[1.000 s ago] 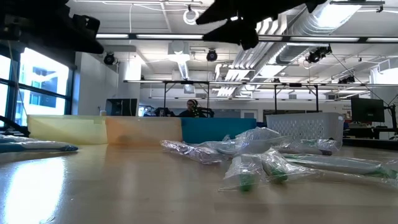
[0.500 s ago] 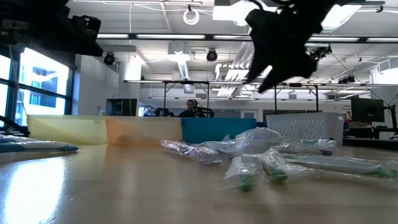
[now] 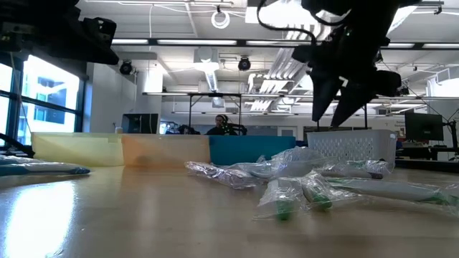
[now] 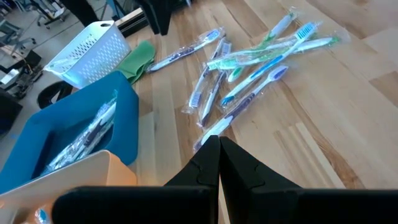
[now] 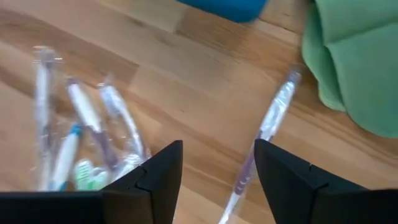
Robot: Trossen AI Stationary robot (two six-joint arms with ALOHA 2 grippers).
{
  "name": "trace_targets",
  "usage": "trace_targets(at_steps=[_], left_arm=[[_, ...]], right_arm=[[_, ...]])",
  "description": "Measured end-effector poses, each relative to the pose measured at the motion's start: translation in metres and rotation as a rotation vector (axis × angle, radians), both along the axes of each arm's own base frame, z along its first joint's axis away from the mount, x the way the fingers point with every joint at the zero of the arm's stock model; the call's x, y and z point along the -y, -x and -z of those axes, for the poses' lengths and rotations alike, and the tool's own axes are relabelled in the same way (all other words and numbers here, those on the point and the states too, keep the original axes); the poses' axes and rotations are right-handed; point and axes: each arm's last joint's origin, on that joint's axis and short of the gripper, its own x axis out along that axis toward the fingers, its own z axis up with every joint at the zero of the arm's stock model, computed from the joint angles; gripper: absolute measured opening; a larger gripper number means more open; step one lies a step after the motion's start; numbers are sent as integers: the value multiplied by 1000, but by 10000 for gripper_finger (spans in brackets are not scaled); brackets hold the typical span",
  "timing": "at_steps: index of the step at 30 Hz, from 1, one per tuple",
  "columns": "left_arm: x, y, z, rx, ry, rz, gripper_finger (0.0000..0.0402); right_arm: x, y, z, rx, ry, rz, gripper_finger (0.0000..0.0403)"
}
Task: Pick & Place Toothbrushes
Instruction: Put the purple toothbrush into the blue bin
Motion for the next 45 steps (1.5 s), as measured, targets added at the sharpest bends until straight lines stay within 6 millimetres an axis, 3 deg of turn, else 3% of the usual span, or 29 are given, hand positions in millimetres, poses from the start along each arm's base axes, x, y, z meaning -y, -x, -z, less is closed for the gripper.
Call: trace_targets(at_steps=[12,33,38,45], left_arm=[[0,0,0,0,0,-2,3],[0,0,0,0,0,-1,3],[0,0,0,-1,0,-1,3],[0,0,0,-1,1,1,3]], right_arm=[[-3,-13,50,-195,-9,26,188],[-3,-17,74,-280,11,52,185],[-4,-18,74,-273,8,51,147],[-4,-18,75,-269,6,50,57]])
